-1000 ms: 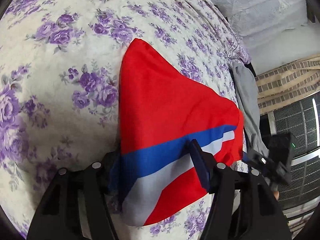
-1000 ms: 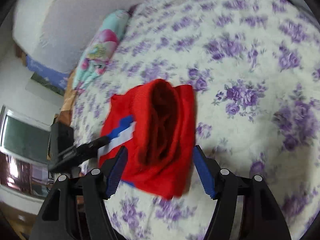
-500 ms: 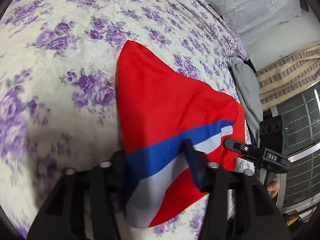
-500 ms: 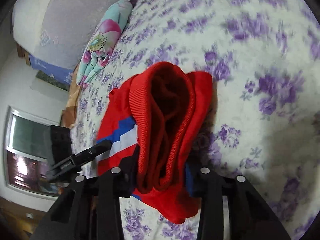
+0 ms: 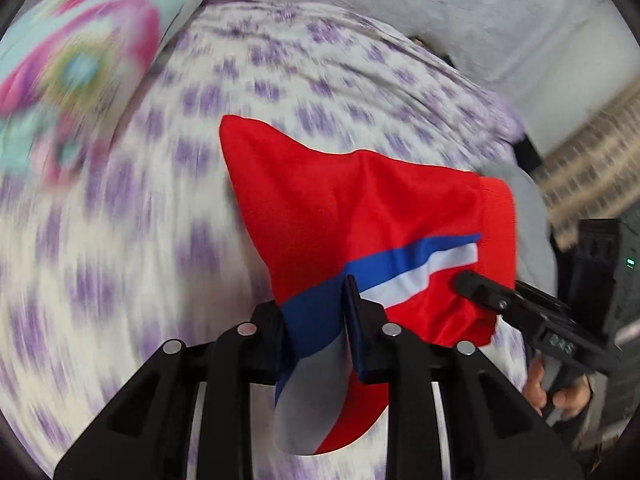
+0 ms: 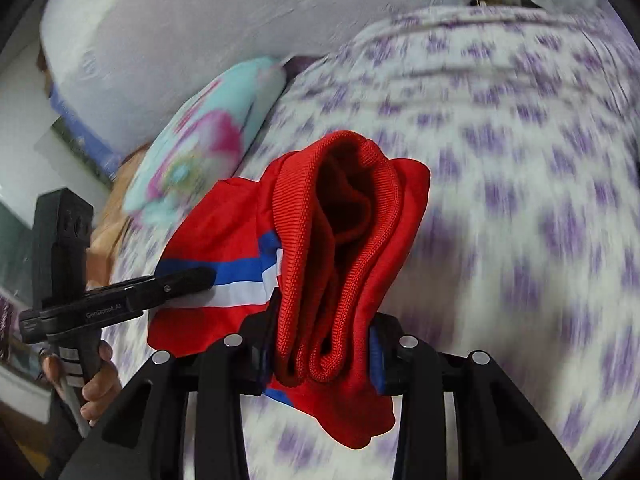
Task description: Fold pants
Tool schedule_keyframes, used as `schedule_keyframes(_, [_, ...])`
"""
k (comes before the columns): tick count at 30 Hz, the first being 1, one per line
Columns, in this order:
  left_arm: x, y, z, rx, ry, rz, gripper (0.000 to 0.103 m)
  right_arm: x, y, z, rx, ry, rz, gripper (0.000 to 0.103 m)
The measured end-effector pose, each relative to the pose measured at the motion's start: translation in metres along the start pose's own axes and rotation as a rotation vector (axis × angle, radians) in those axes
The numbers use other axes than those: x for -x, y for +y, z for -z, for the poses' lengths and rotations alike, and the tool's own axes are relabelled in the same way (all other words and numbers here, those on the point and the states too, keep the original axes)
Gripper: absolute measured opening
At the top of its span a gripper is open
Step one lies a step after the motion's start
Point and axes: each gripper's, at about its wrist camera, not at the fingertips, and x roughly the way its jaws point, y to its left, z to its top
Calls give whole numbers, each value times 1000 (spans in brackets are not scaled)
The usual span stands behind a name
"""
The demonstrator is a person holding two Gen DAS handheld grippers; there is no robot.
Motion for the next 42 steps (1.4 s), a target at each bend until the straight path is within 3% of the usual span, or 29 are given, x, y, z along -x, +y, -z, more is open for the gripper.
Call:
schedule_keyframes(1, [-20,6,-35,-5,-7,-25,23,-17,-8,-25,4,-16,15,37])
schedule_keyframes(5, [-79,37,-109,67,-17,-64,23,-85,-41,-89,-9,-23,46,37])
schedule_keyframes(8, [-112,57,-138,94,-32,-92,23,-128,-63,-113,-28,1,32,38])
schedule_keyframes(9, [-118,63,-141,105,-32,-90,23,-138,-68,-116,-37,8,32,39])
schedule_keyframes(11, [-132,81,-141,132,-32,-58,30,-157,-87,-114,-88,25,9,55])
schedule_keyframes(13, [-135,95,-135,134,-53,-26,49,-165,-98,-107,-127,28,-55,69])
schedule_keyframes(14, [-134,101,-132,137,-66,-39,63,-165,-101,-105,-126,3,-81,70])
schedule_keyframes(18, [-106,111,-124,189,-93,-56,64,-131,-85,-104,-129,-31,54,71])
schedule_keyframes(20, [-66,94,-112,137,-160,-118,65,-95,-62,-101,-50,-104,169,82])
schedule_keyframes(22, [-26,67,-91,62,-250,-215,87,-39,-24,-85,74,-234,304,100])
schedule_keyframes(23, [-2,48,-73,18,-313,-271,99,-25,-15,-78,99,-268,331,100])
schedule_keyframes(25, [32,20,-40,-42,-394,-355,98,14,10,-46,148,-333,381,100])
schedule_keyframes(28, [66,-15,14,-55,-433,-439,98,37,25,-7,127,-322,407,100])
schedule_keyframes(32, [75,-31,65,-23,-444,-499,98,47,23,48,62,-319,390,100])
schedule_keyframes(34, [68,-33,82,-24,-452,-492,98,44,23,72,54,-342,438,100])
schedule_keyframes(36, [56,-36,90,-53,-443,-505,98,34,27,90,126,-317,452,100])
schedule_keyframes(39, [43,-43,97,-116,-427,-543,98,29,23,114,162,-348,532,99])
schedule_keyframes(42, [42,-48,103,-123,-459,-551,98,30,14,114,138,-337,474,99])
